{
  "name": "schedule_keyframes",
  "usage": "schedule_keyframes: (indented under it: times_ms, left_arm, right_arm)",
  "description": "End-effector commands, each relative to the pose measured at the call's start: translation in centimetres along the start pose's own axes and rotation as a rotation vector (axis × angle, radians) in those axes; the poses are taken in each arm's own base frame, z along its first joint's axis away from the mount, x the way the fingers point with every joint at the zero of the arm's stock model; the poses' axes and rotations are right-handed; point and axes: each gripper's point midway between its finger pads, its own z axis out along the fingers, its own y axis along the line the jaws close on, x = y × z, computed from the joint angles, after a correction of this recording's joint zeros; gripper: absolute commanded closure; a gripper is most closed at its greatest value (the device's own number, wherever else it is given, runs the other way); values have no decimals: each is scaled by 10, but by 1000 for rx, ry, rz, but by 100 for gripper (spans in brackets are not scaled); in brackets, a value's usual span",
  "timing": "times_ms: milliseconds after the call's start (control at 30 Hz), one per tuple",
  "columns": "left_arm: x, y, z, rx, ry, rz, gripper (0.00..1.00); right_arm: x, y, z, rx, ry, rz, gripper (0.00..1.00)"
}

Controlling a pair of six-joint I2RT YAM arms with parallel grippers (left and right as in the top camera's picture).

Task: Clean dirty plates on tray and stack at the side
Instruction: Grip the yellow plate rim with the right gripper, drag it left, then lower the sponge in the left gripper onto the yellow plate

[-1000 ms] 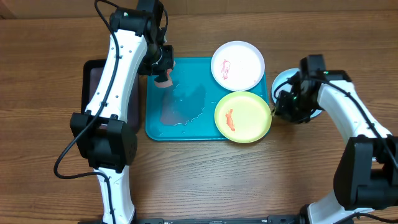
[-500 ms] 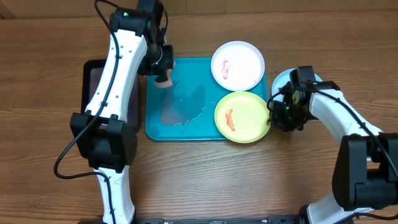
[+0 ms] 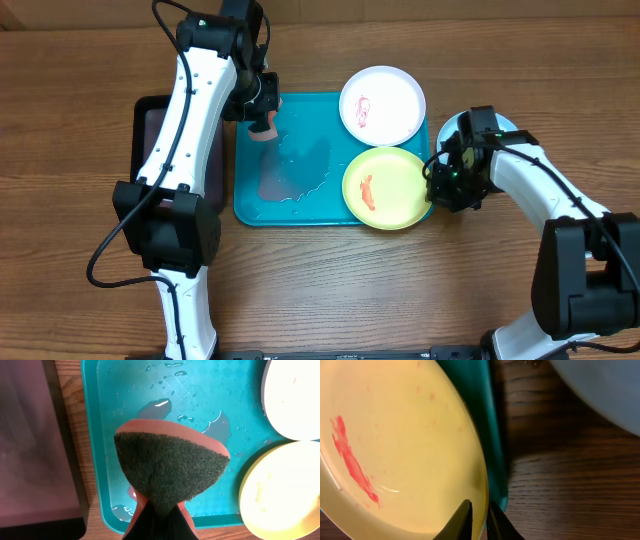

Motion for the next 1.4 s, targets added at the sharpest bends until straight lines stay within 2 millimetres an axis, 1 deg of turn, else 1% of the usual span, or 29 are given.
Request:
schedule_keyframes:
  times_ms: [0,33,100,233,300,433,500,567,600,667,733,867,1000,1067,1133,1167,1233,1300,1367]
  left_arm:
    - [1,-3,-7,2,-17,-4,96]
    - [1,-3,-7,2,-17,-4,96]
    - [2,-3,-7,1,-16,-4,96]
    - [1,-3,-7,2,-16,-3,96]
    - [1,-3,-7,2,-16,-4,96]
    - [2,-3,-7,2,-16,-4,96]
    - [2,-3,-7,2,-16,-4,96]
    - [2,-3,-7,2,-16,-4,96]
    - [1,-3,-7,2,-16,-4,96]
    - [1,-3,-7,2,-16,-4,96]
    - [1,-3,-7,2,-16,-4,96]
    - [1,-3,-7,2,-16,-4,96]
    - [1,-3,-7,2,-16,-5,96]
    - [2,-3,-7,1,-16,-4,96]
    - [2,-3,-7,2,-15,-4,96]
    - [2,-3,-7,1,-15,-4,96]
    - [1,-3,-7,2,-17,-4,96]
    - [0,-3,-7,3,-21,-4,96]
    - [0,-3,-7,3,-22,-4,96]
  right_arm:
    - [-1,4,-2,-2,-14,-12,87]
    - [-1,4,-2,-1,-12,-12,89]
    - [0,3,0,0,-5,-9,96]
    - [2,3,3,1,8,-4,96]
    - [5,10,4,-21,18,-15,96]
    - [13,34,7,-70,39,-53,96]
    - [14,47,11,-76,30,-58,96]
    - [13,65,15,-88,6,-55,96]
    - [12,74,17,-88,-14,-47,96]
    - [7,83,22,-52,-68,27,96]
    - [-2,97,25,-28,-152,92,96]
    - [-15,129,27,-55,-291,141,96]
    - [-22,143,28,-60,-387,235,96]
    - [-22,148,31,-71,-393,241,96]
    - [-20,148,34,-70,-385,236,96]
    - [-19,149,35,-68,-377,218,94]
    - [-16,152,36,-72,-360,142,76]
    - [-15,156,35,-86,-334,43,63]
    - [-16,155,34,-91,-325,-7,60]
